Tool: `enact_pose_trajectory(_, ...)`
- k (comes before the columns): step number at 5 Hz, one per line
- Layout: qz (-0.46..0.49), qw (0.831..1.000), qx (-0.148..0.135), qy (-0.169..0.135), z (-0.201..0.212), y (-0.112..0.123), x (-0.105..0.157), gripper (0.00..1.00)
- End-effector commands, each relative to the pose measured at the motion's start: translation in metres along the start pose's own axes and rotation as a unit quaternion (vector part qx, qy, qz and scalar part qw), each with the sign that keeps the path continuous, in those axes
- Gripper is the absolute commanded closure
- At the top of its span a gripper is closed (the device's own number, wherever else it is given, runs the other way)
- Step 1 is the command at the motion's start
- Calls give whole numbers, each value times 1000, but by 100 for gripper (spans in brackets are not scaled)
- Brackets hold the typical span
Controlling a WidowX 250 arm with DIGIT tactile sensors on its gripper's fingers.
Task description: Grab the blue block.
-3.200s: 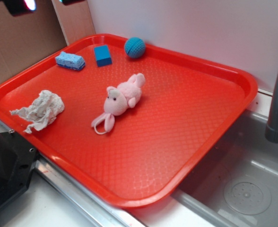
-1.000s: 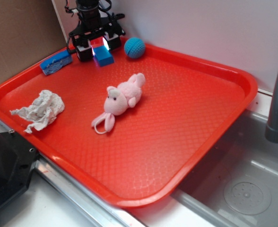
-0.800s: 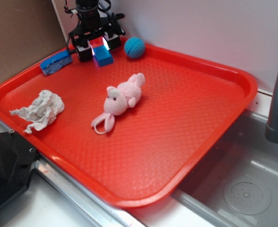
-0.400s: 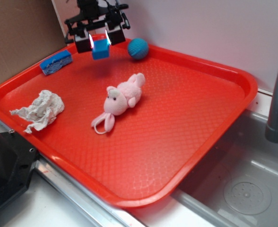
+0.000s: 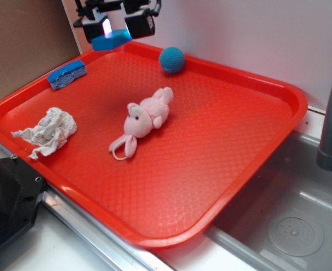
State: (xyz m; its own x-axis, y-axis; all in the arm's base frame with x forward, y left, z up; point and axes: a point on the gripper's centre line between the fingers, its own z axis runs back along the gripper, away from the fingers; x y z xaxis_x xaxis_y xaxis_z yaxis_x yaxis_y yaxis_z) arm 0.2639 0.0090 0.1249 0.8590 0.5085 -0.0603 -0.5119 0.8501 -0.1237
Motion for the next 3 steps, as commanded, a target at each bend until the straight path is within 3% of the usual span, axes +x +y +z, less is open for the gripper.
enact_pose_trajectory(1,-95,995,-32,-1,64,10,-50,100)
enact_pose_trajectory(2,-80,996,-45,-10,71,18,-67,100)
enact_pose_trajectory(3,-60,997,-39,-9,71,20,-61,100)
